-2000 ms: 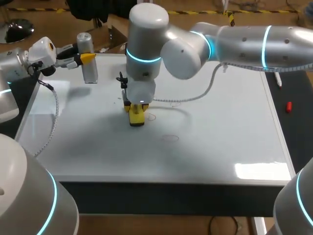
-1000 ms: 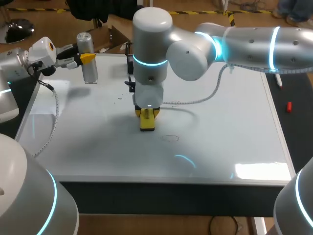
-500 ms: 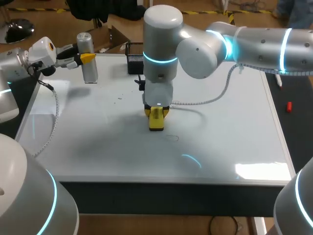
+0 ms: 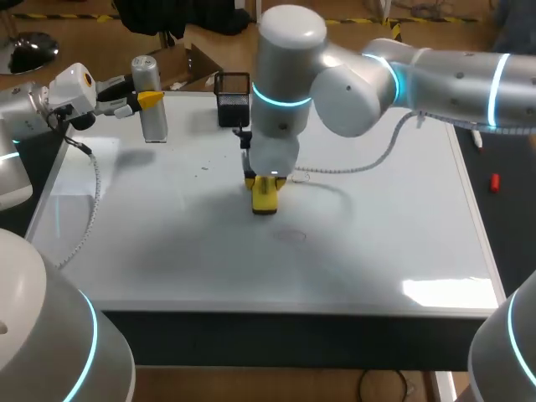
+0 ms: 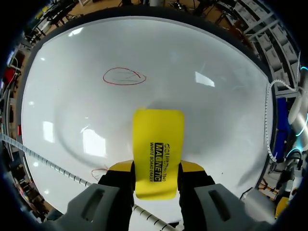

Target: Pick up the inspection probe, press it on each red-marked spot on the whiteboard one by one, put down the probe, pick up the eraser, and wipe off all the red marks.

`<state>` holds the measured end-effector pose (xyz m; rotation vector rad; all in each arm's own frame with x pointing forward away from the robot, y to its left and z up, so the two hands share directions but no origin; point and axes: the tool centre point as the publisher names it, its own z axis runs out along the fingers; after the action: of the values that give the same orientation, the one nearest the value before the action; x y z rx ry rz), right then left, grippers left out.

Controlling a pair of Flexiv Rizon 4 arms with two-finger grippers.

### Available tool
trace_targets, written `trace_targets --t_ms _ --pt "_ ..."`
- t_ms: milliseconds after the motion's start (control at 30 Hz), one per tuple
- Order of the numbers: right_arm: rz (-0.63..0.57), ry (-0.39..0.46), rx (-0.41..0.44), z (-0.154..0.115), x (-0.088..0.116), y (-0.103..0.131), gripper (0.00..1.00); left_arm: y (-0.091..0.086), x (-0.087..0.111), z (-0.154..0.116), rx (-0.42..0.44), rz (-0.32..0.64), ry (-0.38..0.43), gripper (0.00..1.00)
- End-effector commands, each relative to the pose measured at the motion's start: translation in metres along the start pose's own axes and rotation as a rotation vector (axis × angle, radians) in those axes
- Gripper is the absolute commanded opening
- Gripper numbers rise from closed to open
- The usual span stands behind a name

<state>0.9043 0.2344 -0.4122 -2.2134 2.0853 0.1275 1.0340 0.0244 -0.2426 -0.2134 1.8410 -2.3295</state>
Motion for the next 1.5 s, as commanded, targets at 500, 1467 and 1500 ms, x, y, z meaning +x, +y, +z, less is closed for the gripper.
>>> trace_targets --t_ms 500,1467,1500 --pt "-0.014 0.071 0.088 -0.057 0.066 -0.025 0.0 -0.001 0.001 0.0 0.0 0.002 -0.002 0.0" --pt "0.214 0.127 0.024 -0.061 0.281 -0.105 0.0 -0.001 0.001 0.0 0.0 0.002 -0.002 0.0" --pt "0.218 0.125 0.022 -0.061 0.286 -0.109 0.0 -0.001 0.001 0.0 0.0 0.002 -0.002 0.0"
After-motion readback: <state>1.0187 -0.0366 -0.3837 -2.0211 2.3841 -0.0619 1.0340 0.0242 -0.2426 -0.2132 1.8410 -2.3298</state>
